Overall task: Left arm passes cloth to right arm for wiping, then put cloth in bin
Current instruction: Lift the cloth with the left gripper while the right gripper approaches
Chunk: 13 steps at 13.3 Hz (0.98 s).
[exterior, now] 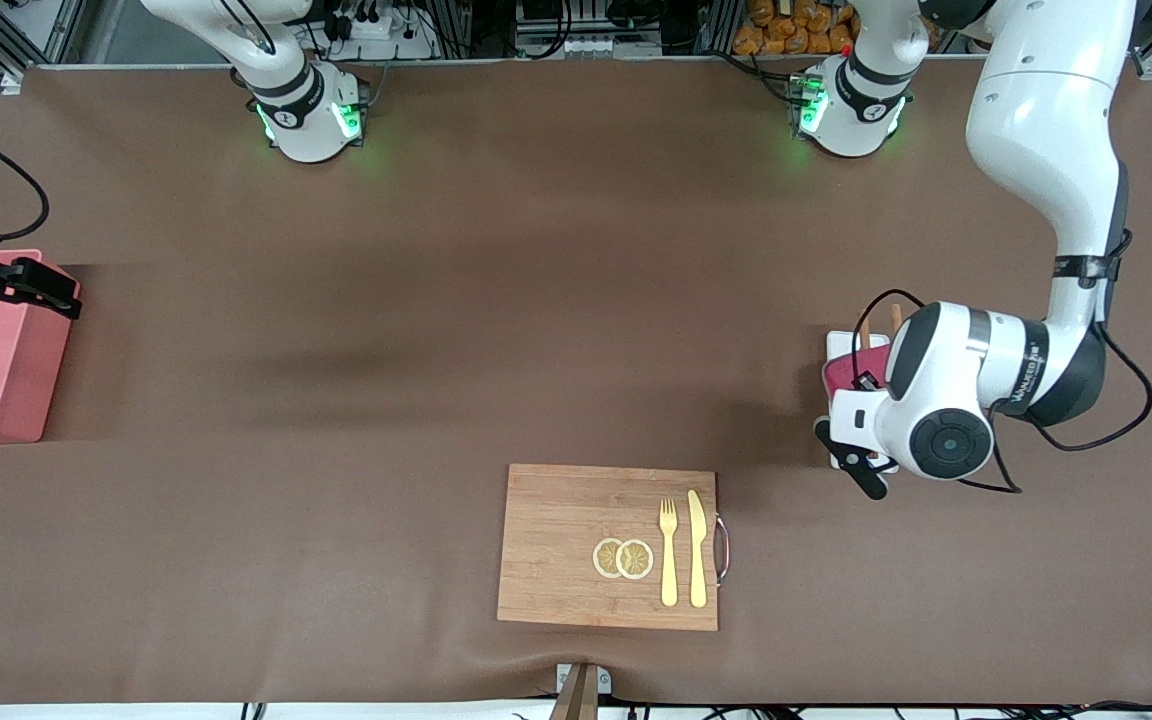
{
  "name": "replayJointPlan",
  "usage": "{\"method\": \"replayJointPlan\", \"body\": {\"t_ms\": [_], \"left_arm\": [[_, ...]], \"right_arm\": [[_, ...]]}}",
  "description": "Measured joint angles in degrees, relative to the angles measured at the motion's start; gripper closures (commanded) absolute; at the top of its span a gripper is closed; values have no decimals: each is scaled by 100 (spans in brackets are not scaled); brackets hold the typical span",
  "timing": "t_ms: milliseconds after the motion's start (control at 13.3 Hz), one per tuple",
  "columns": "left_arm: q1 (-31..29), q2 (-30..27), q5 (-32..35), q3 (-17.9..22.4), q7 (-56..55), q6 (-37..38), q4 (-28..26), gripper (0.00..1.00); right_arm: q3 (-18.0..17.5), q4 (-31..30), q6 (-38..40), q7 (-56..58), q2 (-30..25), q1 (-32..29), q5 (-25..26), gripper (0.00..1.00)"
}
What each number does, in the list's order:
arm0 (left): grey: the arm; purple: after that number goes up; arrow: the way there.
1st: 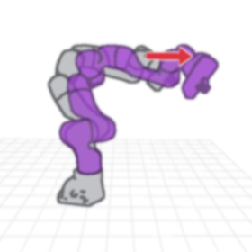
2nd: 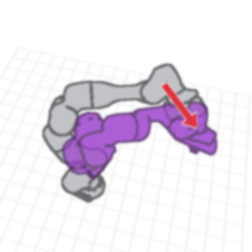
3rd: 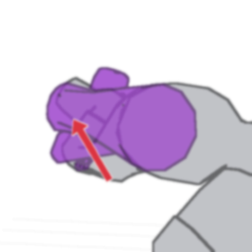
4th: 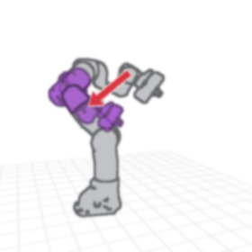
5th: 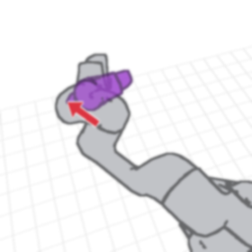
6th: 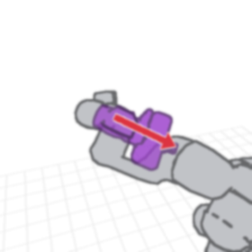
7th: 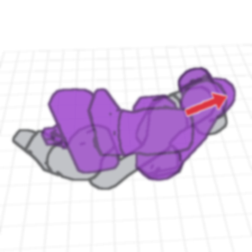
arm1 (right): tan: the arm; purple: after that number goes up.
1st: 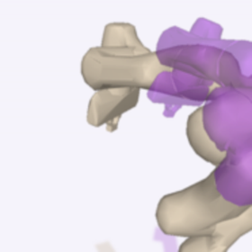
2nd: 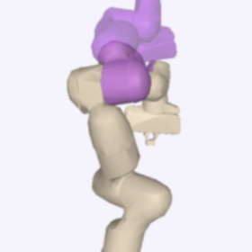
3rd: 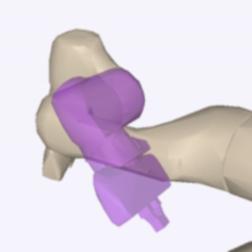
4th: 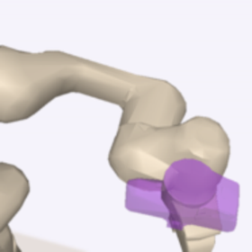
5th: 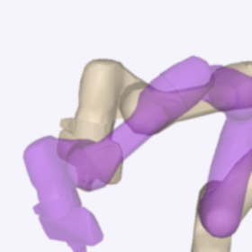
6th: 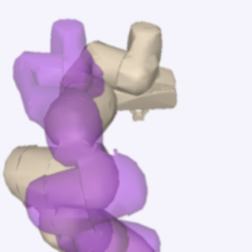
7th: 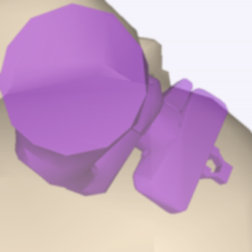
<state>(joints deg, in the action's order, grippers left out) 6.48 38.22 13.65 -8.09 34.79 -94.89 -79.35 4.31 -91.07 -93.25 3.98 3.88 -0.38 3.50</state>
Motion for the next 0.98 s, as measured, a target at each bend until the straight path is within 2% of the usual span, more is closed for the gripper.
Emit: {"method": "replayJointPlan", "body": {"t_ms": [225, 451, 676, 826, 976], "left_arm": [[19, -455, -79, -69, -191, 292, 103, 100], [110, -848, -244, -248, -685, 586, 103, 100], [301, -985, -580, -628, -1645, 631, 103, 100], [418, -990, -960, -979, -2531, 629, 108, 100], [458, -992, -1408, -1386, -3399, 595, 191, 100]], "right_arm": [[0, 1, 110, -137, 0, 0, -52, 0], [-9, 16, 342, -881, -1, 3, -479, 0], [-69, 78, 766, -2157, -4, 66, -1074, 0], [-94, 181, 1036, -3133, -8, 318, -1267, 0], [-121, 224, 1109, -4354, -12, 620, -1723, 0]]}}
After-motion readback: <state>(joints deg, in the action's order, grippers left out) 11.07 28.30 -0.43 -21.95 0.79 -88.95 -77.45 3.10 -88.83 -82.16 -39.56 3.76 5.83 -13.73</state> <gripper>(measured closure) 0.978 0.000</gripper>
